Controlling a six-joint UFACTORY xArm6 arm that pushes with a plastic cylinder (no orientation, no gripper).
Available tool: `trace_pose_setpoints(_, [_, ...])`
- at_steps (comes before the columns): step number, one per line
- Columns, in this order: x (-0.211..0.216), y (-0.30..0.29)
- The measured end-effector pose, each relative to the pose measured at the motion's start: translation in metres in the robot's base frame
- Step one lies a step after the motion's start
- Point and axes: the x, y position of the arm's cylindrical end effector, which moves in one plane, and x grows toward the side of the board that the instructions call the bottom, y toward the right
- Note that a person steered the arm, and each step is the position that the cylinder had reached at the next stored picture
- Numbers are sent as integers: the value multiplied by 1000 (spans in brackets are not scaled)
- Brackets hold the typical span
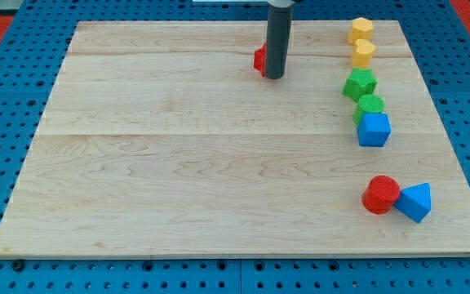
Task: Push the red star towards the top center of the board
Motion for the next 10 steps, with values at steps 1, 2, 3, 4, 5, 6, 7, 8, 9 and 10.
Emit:
trace_pose_setpoints(1, [-33,0])
trace_pose_setpoints(2, [-33,39])
trace_pose_setpoints(3, [-69,39])
trace_pose_setpoints(4, [-70,33])
trace_pose_setpoints(5, [-70,29])
trace_pose_setpoints(6, [-70,29])
trace_pose_setpoints(7, [-70,-1])
trace_pose_setpoints(8, [-69,-31])
trace_pose_setpoints(9, [-48,-5])
trace_pose_setpoints(10, [-27,-24])
